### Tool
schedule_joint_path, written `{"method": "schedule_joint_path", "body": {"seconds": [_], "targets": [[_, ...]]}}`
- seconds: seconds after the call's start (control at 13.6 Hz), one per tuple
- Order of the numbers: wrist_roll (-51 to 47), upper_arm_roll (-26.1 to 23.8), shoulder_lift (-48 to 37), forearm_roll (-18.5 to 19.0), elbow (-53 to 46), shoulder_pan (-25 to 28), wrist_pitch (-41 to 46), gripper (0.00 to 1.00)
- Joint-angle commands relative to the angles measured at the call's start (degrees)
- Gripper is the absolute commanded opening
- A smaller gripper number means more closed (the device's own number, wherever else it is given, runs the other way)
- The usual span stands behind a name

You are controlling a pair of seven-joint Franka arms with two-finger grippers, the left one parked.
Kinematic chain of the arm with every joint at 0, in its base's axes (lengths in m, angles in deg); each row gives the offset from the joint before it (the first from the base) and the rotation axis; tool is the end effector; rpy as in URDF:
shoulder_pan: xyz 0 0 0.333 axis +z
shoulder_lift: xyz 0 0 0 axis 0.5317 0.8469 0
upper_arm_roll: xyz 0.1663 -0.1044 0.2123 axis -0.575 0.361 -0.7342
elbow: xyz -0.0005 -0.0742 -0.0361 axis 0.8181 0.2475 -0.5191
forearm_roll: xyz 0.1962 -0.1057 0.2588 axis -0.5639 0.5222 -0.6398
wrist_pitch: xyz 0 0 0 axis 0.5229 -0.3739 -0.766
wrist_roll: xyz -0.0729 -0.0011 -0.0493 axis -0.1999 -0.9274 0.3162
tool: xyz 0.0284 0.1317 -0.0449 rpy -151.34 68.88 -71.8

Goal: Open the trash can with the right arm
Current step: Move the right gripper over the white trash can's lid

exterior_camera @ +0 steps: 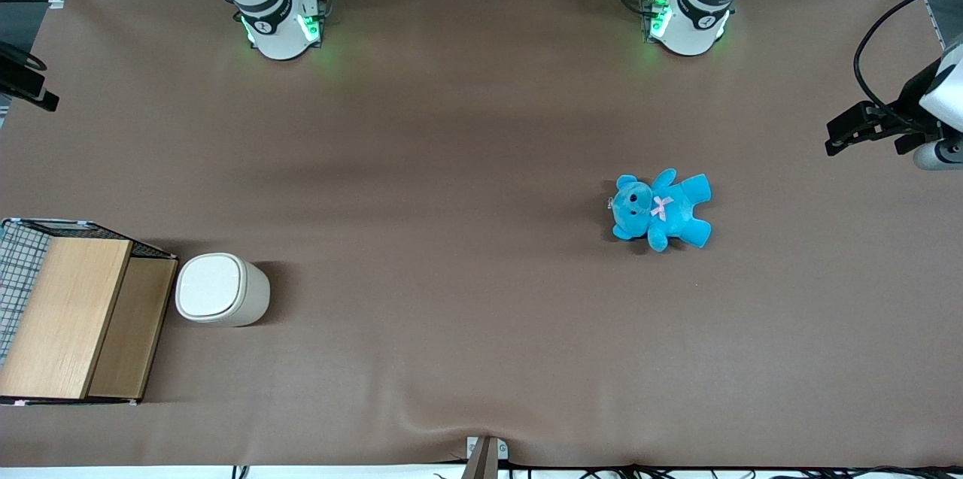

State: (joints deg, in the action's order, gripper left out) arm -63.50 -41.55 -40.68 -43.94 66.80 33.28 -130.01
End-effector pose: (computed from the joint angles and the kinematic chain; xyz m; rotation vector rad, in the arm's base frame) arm 0.4772 -0.0553 0.6115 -3.1163 0.1658 0.1227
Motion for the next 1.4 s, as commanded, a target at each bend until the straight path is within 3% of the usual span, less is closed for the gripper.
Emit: {"method": "schedule_joint_path", "body": {"seconds": [0.0, 0.44, 1.33], "targets": [[0.2, -0.4, -0.4, 0.6, 0.4, -0.3, -0.2, 1.0], [0.2, -0.5, 0.4, 0.4, 0.1, 0.2, -0.2, 1.0], [0.1, -0.5, 17.2, -0.1, 0.3, 0.9, -13.1, 1.0]]}}
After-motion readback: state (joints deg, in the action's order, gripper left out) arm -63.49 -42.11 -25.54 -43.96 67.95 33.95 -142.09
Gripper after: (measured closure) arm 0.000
